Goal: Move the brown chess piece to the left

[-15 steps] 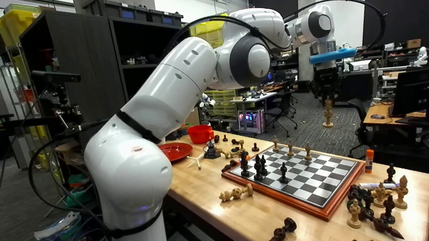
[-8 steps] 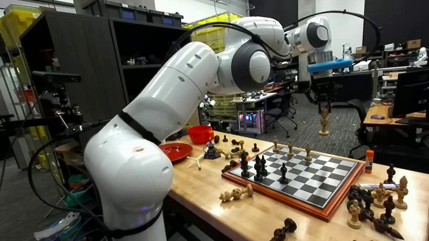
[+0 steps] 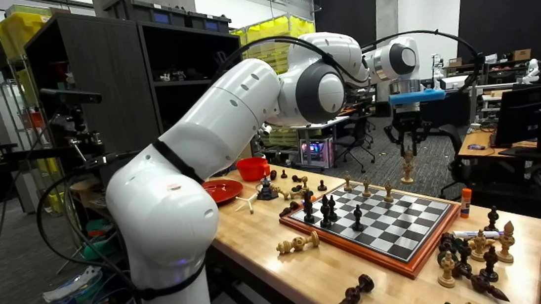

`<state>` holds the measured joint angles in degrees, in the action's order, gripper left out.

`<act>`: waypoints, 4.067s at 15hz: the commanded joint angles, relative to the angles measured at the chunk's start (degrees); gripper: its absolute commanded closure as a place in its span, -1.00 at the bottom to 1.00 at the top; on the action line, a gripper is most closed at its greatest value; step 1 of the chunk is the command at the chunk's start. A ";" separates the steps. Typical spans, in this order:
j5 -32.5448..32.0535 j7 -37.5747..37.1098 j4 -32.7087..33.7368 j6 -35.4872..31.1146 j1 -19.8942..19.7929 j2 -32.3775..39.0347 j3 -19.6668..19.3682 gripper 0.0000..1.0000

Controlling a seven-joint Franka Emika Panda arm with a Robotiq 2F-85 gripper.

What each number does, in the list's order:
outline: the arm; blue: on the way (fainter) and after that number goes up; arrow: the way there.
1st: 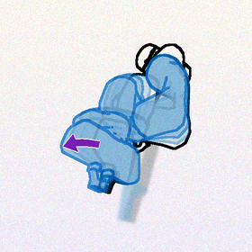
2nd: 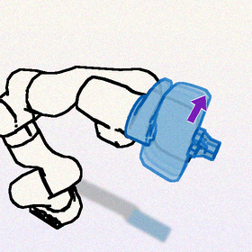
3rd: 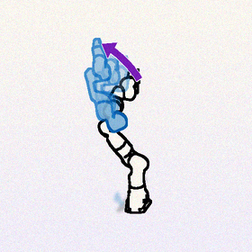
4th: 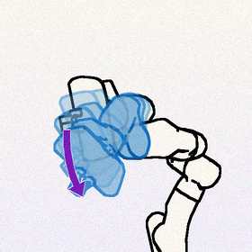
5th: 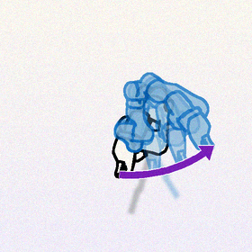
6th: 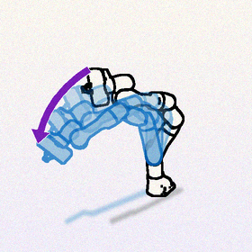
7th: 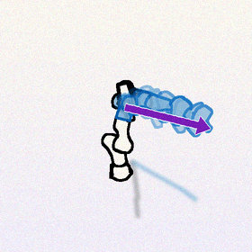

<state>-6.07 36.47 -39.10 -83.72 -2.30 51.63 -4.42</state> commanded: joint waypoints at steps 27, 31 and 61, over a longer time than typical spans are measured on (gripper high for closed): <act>-0.63 0.54 -2.77 1.17 1.04 -0.46 -0.22 0.85; -0.66 0.49 -3.85 1.13 1.07 -0.33 -0.23 0.85; 0.44 1.01 -6.94 0.98 1.07 -3.02 0.64 -1.00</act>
<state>-6.04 36.67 -43.09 -82.70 -1.31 52.61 -4.27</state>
